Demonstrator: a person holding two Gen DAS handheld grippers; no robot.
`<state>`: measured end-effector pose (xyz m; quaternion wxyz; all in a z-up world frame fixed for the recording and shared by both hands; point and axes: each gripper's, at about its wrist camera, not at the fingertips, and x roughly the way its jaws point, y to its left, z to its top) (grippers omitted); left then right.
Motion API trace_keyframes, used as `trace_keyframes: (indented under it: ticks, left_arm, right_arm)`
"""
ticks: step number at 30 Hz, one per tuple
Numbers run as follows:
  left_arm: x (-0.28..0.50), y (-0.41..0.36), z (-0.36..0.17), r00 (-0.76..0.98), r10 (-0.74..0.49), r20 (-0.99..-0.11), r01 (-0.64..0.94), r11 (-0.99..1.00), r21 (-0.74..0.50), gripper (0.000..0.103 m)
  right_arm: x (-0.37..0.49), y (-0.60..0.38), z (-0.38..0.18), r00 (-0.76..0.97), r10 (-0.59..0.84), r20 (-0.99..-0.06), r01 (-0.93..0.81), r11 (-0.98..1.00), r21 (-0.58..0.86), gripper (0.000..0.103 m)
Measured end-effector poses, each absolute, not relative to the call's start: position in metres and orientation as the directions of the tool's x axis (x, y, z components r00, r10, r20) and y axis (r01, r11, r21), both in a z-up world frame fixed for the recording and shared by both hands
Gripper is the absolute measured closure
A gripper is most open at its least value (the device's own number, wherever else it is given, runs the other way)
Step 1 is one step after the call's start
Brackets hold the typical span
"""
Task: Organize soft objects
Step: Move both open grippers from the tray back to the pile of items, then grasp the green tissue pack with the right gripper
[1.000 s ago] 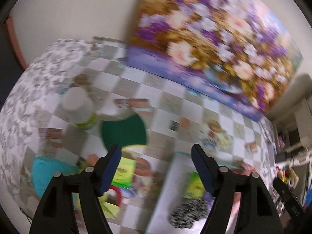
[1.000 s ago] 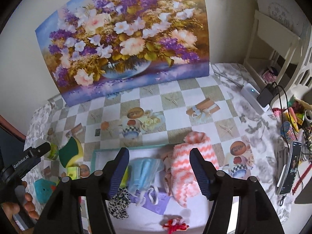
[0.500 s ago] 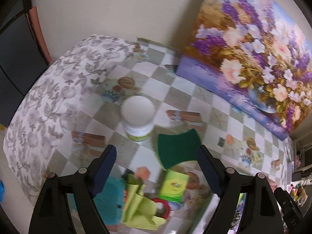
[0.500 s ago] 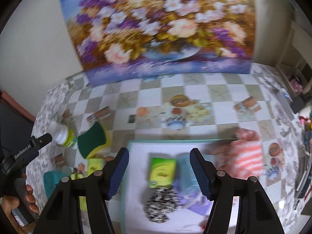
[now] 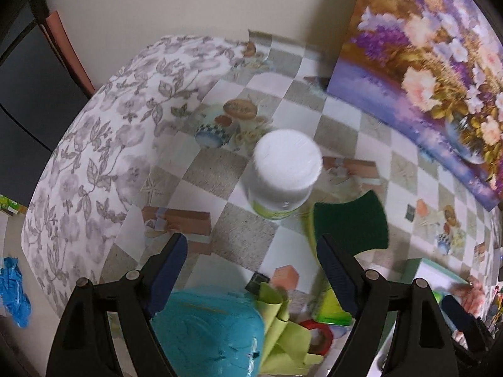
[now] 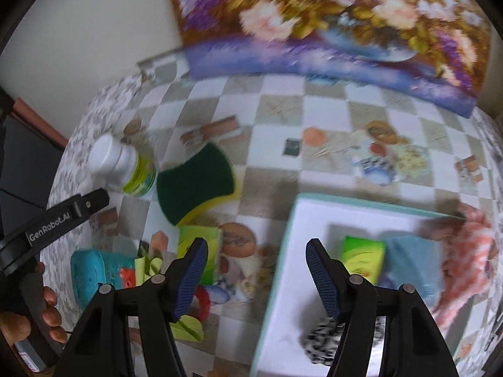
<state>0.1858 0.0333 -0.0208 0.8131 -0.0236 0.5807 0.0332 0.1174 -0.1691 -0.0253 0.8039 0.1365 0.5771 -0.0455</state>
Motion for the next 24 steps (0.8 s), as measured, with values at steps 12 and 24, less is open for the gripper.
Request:
trace_keyframes:
  ticks: [12, 24]
  left_arm:
    - [0.192, 0.033, -0.055, 0.231, 0.052, -0.972, -0.044, 0.998, 0.043, 0.018]
    - [0.193, 0.039, -0.076, 0.176, 0.074, -0.982, -0.078, 0.995, 0.061, 0.018]
  right_arm:
    - [0.132, -0.135, -0.068, 0.225, 0.096, -0.97, 0.178, 0.974, 0.138, 0.034]
    - [0.143, -0.109, -0.086, 0.198, 0.112, -0.974, 0.14, 0.98, 0.141, 0.034]
